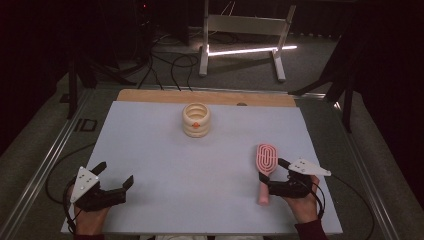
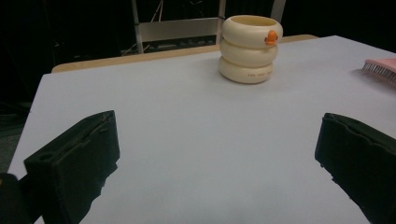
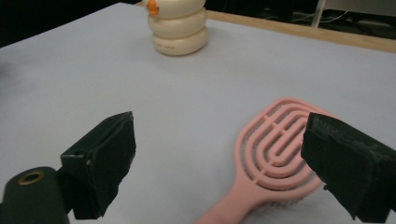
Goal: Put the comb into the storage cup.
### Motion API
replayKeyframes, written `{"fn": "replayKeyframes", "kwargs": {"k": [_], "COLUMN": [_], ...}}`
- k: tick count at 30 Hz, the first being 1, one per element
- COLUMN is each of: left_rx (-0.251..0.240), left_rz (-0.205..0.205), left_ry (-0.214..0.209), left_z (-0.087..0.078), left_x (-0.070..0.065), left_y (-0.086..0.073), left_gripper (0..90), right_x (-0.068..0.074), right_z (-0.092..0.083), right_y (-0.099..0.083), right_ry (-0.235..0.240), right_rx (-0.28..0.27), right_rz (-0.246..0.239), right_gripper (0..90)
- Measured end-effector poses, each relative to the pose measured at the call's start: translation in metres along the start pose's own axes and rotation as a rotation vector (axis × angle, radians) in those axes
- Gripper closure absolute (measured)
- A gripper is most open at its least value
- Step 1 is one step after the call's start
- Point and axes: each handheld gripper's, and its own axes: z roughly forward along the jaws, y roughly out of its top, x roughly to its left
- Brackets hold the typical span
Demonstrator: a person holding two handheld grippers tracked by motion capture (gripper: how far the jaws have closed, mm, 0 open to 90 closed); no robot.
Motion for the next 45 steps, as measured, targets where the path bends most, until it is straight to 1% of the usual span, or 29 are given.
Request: {"fn": "replayKeyframes", "kwargs": {"k": [1,2,4,5,6,8,11,13,14,15,17,18,19,23,28,31,33,39,45], "left_rx": [0.001,0.001,0.004,0.007,0.008,0.011,0.016,0.021,0.02,0.02,0.024,0.025,0.026,0.027,0.025,0.025,0.027,0.027,0.028], "left_rz": [0.006,0.007,0.008,0.009,0.01,0.012,0.017,0.023,0.024,0.023,0.026,0.025,0.024,0.022,0.022,0.022,0.02,0.02,0.021], "left_ry": [-0.004,-0.006,-0.007,-0.009,-0.01,-0.012,-0.018,-0.017,-0.018,-0.02,-0.016,-0.016,-0.017,-0.016,-0.016,-0.016,-0.017,-0.018,-0.02], "left_z": [0.001,0.001,0.002,0.002,0.002,0.003,0.005,0.006,0.006,0.006,0.007,0.007,0.007,0.008,0.007,0.007,0.007,0.007,0.008], "left_x": [-0.001,-0.002,-0.002,-0.003,-0.003,-0.004,-0.006,-0.007,-0.007,-0.007,-0.008,-0.008,-0.008,-0.008,-0.008,-0.008,-0.008,-0.008,-0.008], "left_y": [0.0,0.0,0.0,0.0,0.0,-0.001,-0.001,-0.002,-0.002,-0.002,-0.002,-0.002,-0.002,-0.003,-0.003,-0.003,-0.003,-0.003,-0.003], "left_gripper": [0.6,0.7,0.6,0.7,0.6,0.7,0.7,0.7,0.7,0.8,0.8,0.9,0.9,0.9,1.3,1.3,1.3,1.3,1.3], "right_x": [0.002,0.005,0.009,0.01,0.012,0.016,0.021,0.024,0.025,0.026,0.027,0.027,0.027,0.028,0.03,0.029,0.027,0.021,0.011], "right_z": [0.001,0.004,0.006,0.008,0.01,0.015,0.023,0.028,0.03,0.031,0.033,0.034,0.034,0.039,0.044,0.045,0.043,0.04,0.033], "right_y": [0.0,0.0,-0.001,-0.001,-0.001,-0.003,-0.008,-0.012,-0.014,-0.015,-0.016,-0.017,-0.017,-0.021,-0.024,-0.025,-0.027,-0.028,-0.028], "right_ry": [0.004,0.007,0.003,0.004,0.005,-0.005,-0.013,-0.028,-0.04,-0.048,-0.048,-0.044,-0.045,-0.043,-0.027,-0.027,-0.027,-0.032,-0.035], "right_rx": [0.005,0.017,0.027,0.036,0.049,0.087,0.143,0.166,0.18,0.192,0.203,0.207,0.213,0.269,0.319,0.335,0.348,0.362,0.379], "right_rz": [-0.004,-0.014,-0.016,-0.02,-0.018,-0.031,-0.056,-0.072,-0.089,-0.09,-0.097,-0.101,-0.114,-0.149,-0.179,-0.18,-0.17,-0.169,-0.15], "right_gripper": [10.3,13.0,14.6,16.7,20.8,29.2,49.5,60.2,68.3,72.8,84.5,88.3,89.8,90.0,90.0,90.0,90.0,90.0,90.0]}}
